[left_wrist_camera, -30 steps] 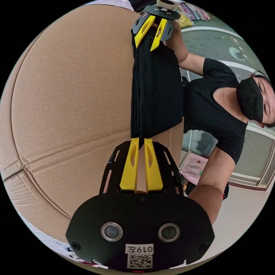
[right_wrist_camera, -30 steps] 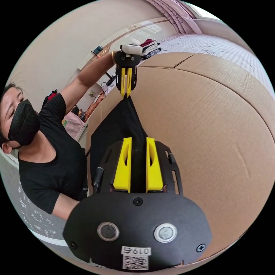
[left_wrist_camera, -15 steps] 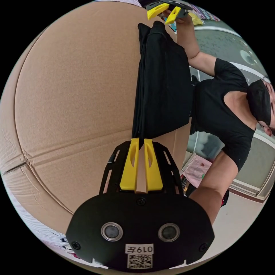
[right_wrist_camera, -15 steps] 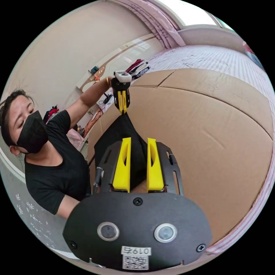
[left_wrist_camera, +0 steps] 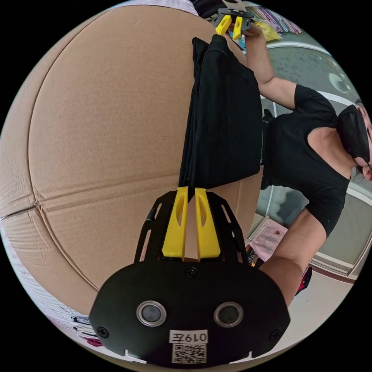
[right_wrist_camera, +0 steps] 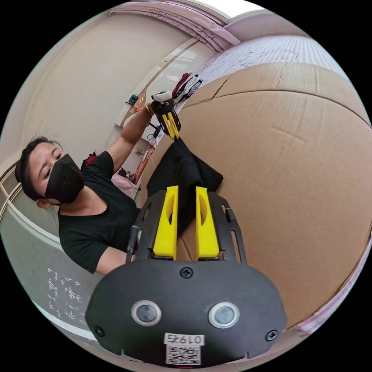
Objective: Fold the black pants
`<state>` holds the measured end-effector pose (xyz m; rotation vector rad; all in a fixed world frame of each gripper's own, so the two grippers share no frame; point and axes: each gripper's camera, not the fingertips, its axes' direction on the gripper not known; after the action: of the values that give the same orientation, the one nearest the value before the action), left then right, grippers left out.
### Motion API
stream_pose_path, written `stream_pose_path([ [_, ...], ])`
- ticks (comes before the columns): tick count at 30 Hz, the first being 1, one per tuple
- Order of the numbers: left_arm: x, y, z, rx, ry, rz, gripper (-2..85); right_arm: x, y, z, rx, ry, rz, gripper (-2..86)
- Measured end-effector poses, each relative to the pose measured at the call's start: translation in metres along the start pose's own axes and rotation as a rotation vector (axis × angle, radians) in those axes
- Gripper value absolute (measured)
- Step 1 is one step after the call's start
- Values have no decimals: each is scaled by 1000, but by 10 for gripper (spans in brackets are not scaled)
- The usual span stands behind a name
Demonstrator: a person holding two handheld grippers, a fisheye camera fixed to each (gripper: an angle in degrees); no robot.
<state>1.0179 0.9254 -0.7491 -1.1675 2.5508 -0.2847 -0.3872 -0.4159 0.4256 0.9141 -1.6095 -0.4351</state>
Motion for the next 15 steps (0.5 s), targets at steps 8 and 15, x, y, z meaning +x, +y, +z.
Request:
stream_pose_path([
  [8,1,3,-4,-11,-4,-13,8,35,9,-10,75,-172,-14,35],
  [15,6,16,-7,-22,4,-16,9,65,13,-11,126,-265,48,5],
])
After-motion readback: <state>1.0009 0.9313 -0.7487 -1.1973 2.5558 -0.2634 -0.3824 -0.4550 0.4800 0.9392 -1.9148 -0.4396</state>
